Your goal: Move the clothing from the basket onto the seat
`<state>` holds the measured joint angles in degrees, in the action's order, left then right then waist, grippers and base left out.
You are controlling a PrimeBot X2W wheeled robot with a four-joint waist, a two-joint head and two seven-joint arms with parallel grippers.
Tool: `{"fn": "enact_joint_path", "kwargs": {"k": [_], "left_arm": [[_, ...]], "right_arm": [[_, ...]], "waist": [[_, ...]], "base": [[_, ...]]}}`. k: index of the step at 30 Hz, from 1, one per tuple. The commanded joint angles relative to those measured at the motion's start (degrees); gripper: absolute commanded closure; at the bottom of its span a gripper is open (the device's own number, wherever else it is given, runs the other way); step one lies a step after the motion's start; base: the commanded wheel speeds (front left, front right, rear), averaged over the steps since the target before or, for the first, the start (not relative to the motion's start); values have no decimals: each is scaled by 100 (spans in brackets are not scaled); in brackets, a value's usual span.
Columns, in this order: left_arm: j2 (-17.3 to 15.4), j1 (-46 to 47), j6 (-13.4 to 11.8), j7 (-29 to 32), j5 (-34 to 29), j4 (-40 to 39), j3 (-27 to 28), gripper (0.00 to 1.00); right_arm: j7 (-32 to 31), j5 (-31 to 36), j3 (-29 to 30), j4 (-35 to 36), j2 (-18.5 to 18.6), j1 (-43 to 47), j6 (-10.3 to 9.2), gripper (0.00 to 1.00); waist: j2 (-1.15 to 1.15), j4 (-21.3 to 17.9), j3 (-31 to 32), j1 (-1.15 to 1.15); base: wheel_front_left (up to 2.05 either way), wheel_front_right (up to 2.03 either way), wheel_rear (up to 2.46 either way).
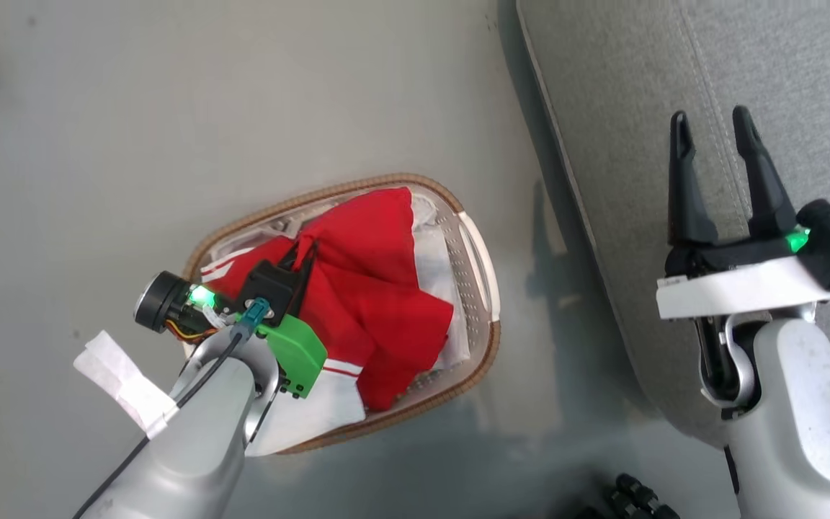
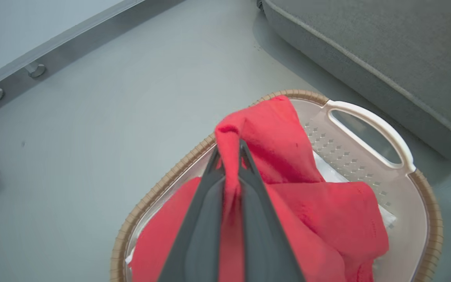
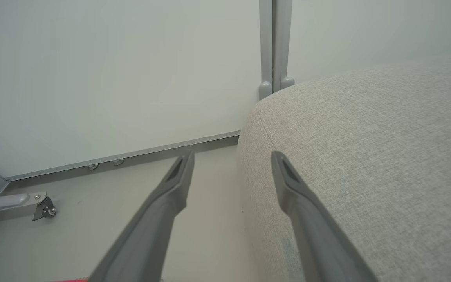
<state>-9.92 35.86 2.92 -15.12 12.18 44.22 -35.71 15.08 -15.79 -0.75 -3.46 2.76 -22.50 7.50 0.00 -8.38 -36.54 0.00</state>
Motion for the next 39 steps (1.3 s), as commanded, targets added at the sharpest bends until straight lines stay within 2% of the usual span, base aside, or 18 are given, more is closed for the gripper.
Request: {"fn": "enact_joint_path", "kwargs": {"k": [1, 11, 21, 28, 39], "left_arm": [[-64, -146, -45, -4, -66, -163, 23, 100], [-264, -403, 49, -4, -219, -1088, 36, 100], [-424, -47, 188, 60, -319, -1374, -99, 100], [-470, 492, 306, 311, -328, -1510, -229, 100], [-472, 1519, 433, 791, -192, -1833, -478, 100]], "right_arm": [[14, 59, 12, -48, 23, 169, -2, 0], [14, 258, -8, -327, 25, 803, -2, 0], [14, 275, -157, -503, 23, 1183, -2, 0], [14, 281, -313, -556, 23, 1290, -2, 0], [14, 398, -751, -537, 23, 1032, -2, 0]], "waist": [[0, 364, 618, 0], [0, 585, 1685, 0], [0, 613, 2396, 0], [0, 618, 2676, 0], [0, 587, 2761, 0]], "base": [[0, 0, 0], [0, 0, 0], [0, 0, 0], [0, 0, 0], [0, 0, 0]]}}
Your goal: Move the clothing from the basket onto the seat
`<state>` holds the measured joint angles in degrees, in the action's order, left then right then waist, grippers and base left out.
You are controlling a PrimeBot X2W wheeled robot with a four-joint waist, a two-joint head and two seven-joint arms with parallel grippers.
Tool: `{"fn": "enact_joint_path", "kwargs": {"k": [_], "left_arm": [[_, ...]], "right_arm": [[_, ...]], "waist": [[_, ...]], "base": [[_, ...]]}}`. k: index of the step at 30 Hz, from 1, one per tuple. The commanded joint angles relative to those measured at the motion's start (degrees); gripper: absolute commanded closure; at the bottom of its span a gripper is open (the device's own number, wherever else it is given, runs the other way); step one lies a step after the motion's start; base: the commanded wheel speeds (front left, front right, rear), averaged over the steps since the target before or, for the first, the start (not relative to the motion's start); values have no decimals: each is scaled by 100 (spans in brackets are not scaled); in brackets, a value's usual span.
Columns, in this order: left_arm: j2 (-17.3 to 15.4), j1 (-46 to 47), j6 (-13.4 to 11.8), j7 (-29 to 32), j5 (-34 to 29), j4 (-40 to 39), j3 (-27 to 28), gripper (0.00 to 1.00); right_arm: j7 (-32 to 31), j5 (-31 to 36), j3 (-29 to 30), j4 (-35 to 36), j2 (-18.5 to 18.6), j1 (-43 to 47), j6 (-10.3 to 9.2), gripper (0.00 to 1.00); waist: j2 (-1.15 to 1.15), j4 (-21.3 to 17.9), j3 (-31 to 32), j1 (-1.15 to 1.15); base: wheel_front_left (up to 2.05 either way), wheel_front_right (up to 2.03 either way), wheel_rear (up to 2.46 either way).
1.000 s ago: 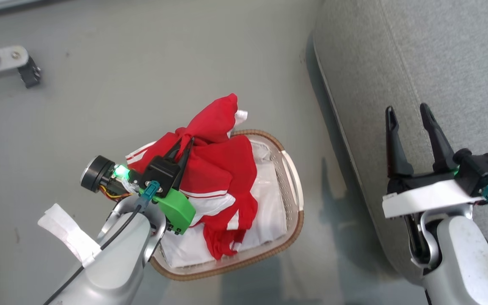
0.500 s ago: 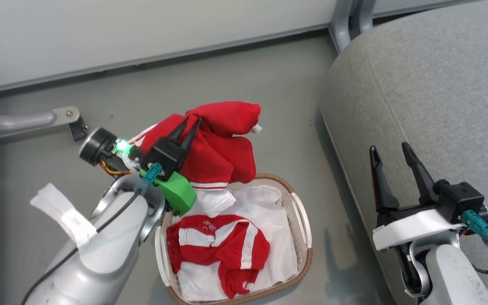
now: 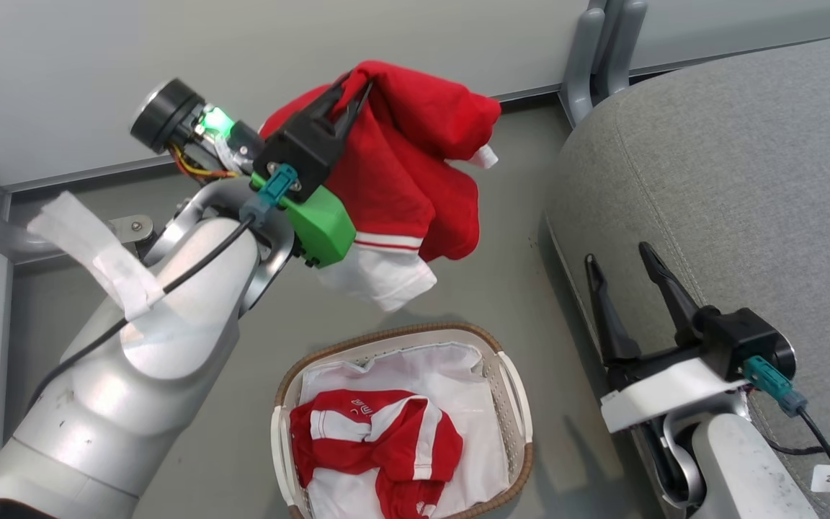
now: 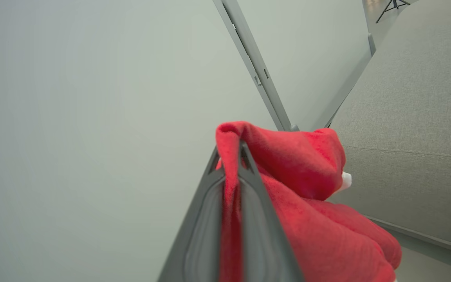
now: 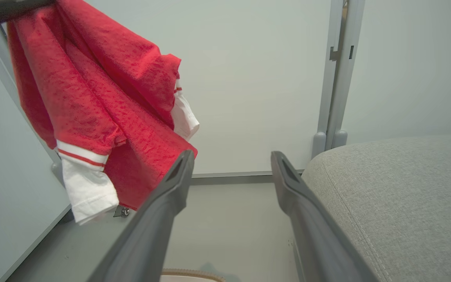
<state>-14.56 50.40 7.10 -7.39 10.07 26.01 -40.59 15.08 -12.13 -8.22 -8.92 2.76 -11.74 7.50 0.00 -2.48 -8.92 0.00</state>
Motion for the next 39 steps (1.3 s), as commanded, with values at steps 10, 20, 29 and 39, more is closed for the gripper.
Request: {"fn": "enact_joint_path", "kwargs": {"k": [10, 20, 29, 39], "left_arm": [[130, 653, 33, 138, 227, 21, -131, 100], [317, 844, 32, 150, 332, 66, -295, 100], [575, 921, 34, 269, 443, -70, -480, 100], [741, 842, 34, 327, 518, -473, -732, 100]], "right_arm": [[14, 150, -631, 47, 23, -596, -2, 0], [14, 406, -1568, -442, 21, -1565, -1, 0], [14, 898, -1702, -1499, 23, -2439, -3, 0], [14, 999, -1734, -2294, 21, -2880, -4, 0]], "waist": [[0, -36, -12, 0], [0, 86, 41, 0], [0, 351, 128, 0], [0, 619, 204, 0]], "base": [[0, 0, 0], [0, 0, 0], [0, 0, 0], [0, 0, 0]]}}
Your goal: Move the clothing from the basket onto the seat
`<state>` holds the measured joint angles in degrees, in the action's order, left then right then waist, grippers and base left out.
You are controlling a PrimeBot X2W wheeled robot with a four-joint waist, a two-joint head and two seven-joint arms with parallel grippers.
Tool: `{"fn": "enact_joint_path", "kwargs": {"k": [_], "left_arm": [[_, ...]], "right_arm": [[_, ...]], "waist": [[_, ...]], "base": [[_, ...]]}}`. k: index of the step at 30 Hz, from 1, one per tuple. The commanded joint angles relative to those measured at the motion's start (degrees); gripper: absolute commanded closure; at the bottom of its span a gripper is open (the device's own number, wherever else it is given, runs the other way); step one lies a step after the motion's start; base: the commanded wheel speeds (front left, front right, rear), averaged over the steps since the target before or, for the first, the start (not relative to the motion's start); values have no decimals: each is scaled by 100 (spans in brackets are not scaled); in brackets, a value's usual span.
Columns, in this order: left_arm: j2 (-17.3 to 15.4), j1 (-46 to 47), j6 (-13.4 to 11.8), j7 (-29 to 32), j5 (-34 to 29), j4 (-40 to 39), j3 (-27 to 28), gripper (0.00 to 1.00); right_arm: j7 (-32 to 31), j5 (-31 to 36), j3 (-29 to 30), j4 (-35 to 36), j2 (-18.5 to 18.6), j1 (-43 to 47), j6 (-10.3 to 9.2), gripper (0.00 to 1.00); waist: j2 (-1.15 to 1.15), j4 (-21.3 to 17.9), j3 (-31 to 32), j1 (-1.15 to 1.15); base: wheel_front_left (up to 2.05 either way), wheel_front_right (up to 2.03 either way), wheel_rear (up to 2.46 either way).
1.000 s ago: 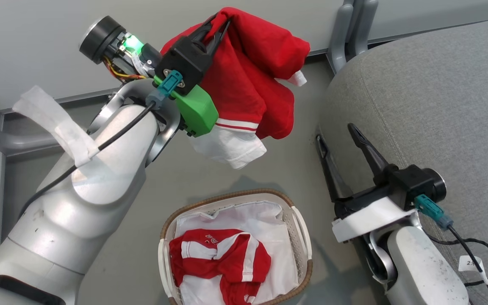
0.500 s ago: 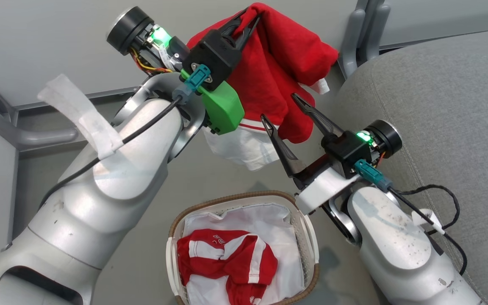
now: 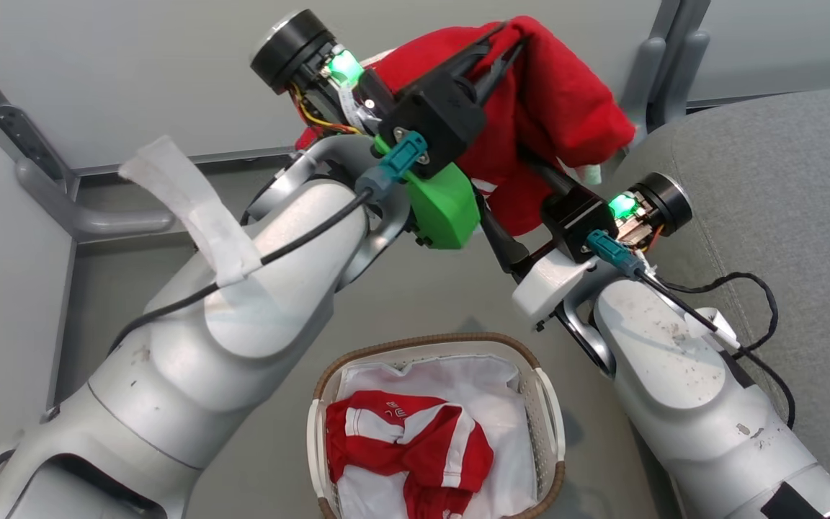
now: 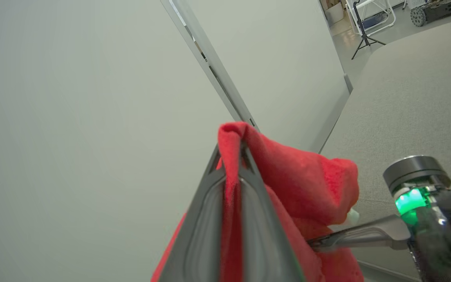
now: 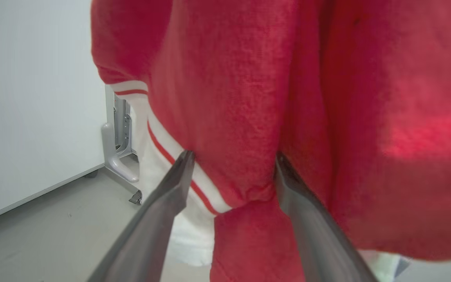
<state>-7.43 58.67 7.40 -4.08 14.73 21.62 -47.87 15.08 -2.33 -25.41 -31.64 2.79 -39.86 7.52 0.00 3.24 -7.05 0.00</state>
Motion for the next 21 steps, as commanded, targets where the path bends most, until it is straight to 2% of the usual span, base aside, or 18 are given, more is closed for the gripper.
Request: {"fn": "enact_joint_path", "kwargs": {"k": [1, 8, 9, 11, 12, 21], "left_arm": [[36, -1, 5, 26, 68, -89, -30, 100], [31, -115, -7, 138, 179, -324, -110, 100], [14, -140, -21, 142, 191, -335, -106, 100], [-2, -187, -40, 168, 250, -341, -84, 100], [-12, -207, -47, 171, 278, -337, -70, 100], [-234, -453, -143, 142, 614, -52, 173, 100]], "right_arm": [[14, 21, -47, -72, 20, -119, -6, 0], [14, -142, -238, -185, 20, -361, -6, 0], [14, -168, -262, -196, 20, -385, -6, 7], [14, -243, -356, -215, 18, -432, -6, 78], [14, -276, -422, -205, 16, -450, -6, 100], [14, -480, -716, -114, 20, -369, -6, 100]], "waist": [[0, 71, 21, 0], [0, 159, 50, 0], [0, 164, 57, 0], [0, 172, 68, 0], [0, 172, 73, 0], [0, 113, 55, 0]], "base": [[0, 0, 0], [0, 0, 0], [0, 0, 0], [0, 0, 0], [0, 0, 0], [0, 0, 0]]}}
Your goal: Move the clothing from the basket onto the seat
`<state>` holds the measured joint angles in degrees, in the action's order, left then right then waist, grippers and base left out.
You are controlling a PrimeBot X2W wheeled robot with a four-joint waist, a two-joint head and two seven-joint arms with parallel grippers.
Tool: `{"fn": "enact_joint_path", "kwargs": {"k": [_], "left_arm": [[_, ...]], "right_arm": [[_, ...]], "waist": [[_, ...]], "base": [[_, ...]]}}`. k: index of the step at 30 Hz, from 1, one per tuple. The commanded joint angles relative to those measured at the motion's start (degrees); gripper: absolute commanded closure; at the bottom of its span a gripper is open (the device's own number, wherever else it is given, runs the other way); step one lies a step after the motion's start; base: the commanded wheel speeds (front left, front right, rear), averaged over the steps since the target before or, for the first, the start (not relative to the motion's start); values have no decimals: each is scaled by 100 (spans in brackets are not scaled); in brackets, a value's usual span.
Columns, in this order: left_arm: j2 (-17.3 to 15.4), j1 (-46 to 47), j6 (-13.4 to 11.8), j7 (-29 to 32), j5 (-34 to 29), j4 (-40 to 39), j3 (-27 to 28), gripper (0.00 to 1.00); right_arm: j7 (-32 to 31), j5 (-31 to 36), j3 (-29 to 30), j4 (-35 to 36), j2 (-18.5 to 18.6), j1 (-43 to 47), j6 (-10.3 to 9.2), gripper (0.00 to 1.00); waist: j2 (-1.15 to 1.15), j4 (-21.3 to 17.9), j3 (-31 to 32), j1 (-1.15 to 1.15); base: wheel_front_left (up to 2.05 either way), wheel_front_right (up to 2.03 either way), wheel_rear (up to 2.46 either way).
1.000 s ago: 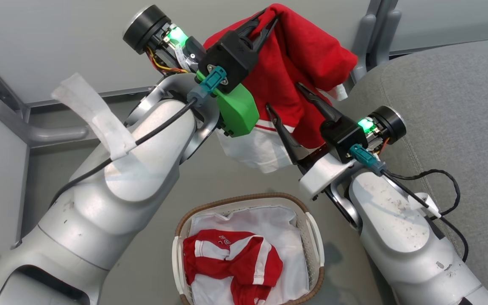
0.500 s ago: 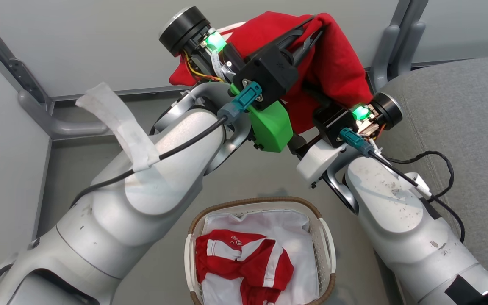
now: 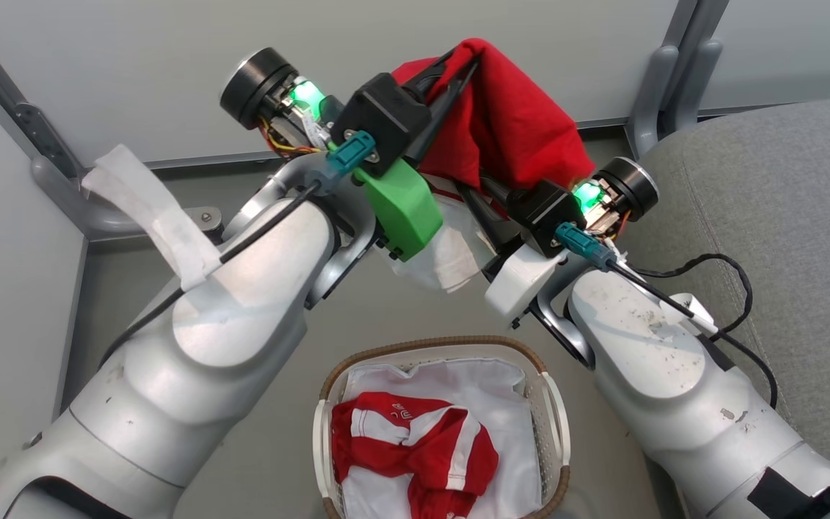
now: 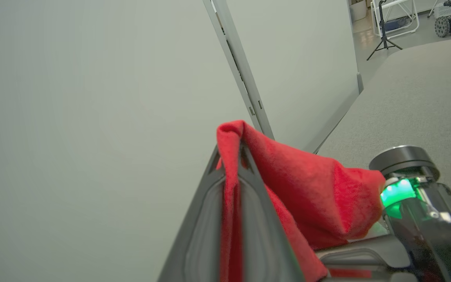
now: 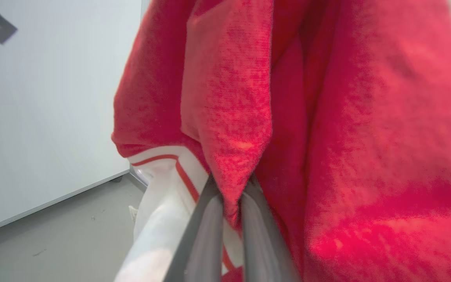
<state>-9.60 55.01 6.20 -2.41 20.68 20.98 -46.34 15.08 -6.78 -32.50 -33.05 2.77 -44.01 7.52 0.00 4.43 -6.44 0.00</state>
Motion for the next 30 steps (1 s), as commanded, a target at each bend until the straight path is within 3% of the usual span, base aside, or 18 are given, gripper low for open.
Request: {"fn": "enact_joint_path", "kwargs": {"k": [1, 2, 3, 5, 6, 7, 18, 30], "left_arm": [[-23, -115, -29, -37, 80, 69, 60, 100], [-33, -133, -29, -51, 124, 111, 87, 100], [-41, -160, -34, -81, 184, 163, 124, 93], [-63, -219, -44, -139, 259, 274, 175, 66], [-72, -252, -56, -184, 284, 317, 202, 48], [-71, -310, -59, -246, 338, 372, 237, 3], [26, -1179, -231, -1161, 574, 859, 411, 0], [251, -2498, -199, -1274, 253, 390, 1035, 0]], "right_arm": [[14, -56, -35, 40, 22, 70, -6, 100], [14, -69, -57, 51, 22, 80, -6, 100], [14, -85, -75, 66, 21, 92, -6, 100], [14, -140, -87, 112, 21, 120, -6, 100], [14, -163, -80, 130, 22, 126, -6, 100], [14, -192, -53, 160, 22, 137, -6, 100], [15, -150, 364, 403, 19, 315, -6, 100], [14, 87, 920, 537, 21, 608, -6, 100]], "waist": [[0, -14, -13, 0], [0, -21, -20, 0], [0, -29, -29, 0], [0, -45, -49, 0], [0, -52, -57, 0], [0, -61, -65, 0], [0, -109, -163, 0], [0, -139, -288, 0]], "base": [[0, 0, 0], [0, 0, 0], [0, 0, 0], [0, 0, 0], [0, 0, 0], [0, 0, 0], [0, 0, 0], [0, 0, 0]]}}
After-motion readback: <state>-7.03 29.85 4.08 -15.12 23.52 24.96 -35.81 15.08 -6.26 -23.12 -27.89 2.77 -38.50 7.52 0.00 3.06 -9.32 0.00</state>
